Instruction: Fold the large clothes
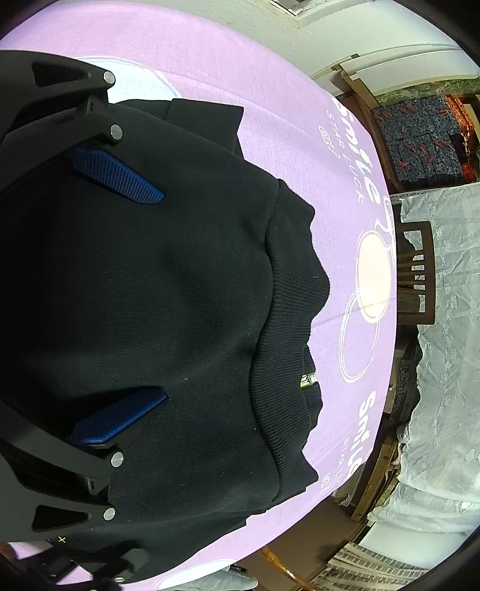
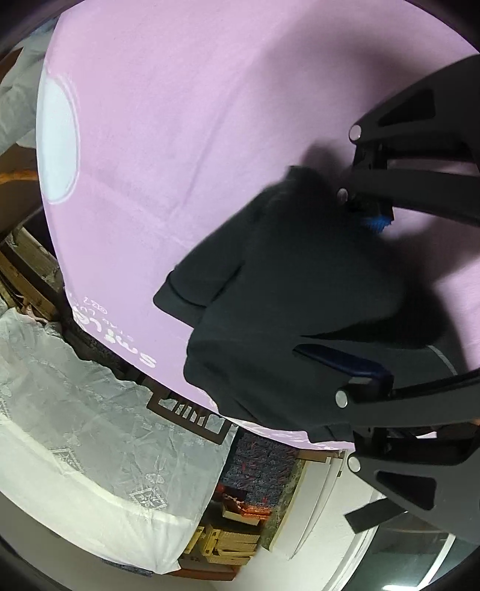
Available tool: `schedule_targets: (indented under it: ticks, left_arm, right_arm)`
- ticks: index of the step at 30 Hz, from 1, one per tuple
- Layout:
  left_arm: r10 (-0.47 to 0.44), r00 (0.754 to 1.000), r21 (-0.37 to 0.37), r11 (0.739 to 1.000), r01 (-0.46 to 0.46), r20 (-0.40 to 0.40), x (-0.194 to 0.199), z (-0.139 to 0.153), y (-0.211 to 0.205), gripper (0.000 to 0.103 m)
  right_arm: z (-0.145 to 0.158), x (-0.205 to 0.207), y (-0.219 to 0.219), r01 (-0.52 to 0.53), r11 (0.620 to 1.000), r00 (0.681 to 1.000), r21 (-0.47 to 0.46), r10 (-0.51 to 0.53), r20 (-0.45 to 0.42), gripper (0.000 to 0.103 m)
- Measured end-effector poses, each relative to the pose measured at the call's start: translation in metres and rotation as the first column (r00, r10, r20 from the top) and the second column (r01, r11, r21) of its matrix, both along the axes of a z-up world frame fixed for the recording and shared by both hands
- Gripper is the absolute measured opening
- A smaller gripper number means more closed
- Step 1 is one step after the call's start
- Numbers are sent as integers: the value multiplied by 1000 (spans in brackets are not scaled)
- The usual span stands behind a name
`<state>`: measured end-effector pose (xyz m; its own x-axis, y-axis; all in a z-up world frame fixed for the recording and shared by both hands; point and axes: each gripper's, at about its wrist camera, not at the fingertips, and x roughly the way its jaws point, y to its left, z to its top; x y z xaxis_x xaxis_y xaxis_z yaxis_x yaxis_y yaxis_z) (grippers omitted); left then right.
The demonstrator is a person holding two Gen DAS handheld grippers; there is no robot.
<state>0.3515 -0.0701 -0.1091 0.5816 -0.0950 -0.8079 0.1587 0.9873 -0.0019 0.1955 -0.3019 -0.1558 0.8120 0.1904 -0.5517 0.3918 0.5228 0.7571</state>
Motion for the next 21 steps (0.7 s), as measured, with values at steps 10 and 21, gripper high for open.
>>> schedule_targets:
  ticks: [10, 21]
  left_arm:
    - [-6, 1000, 23, 1000, 7, -6, 2, -2, -2, 100]
    - [-25, 999, -14, 1000, 24, -41, 6, 0, 7, 100]
  right_arm:
    - [0, 4, 0, -82, 991, 997, -103, 83, -1, 34]
    - [76, -4, 65, -120, 858, 969, -500, 212, 131, 10]
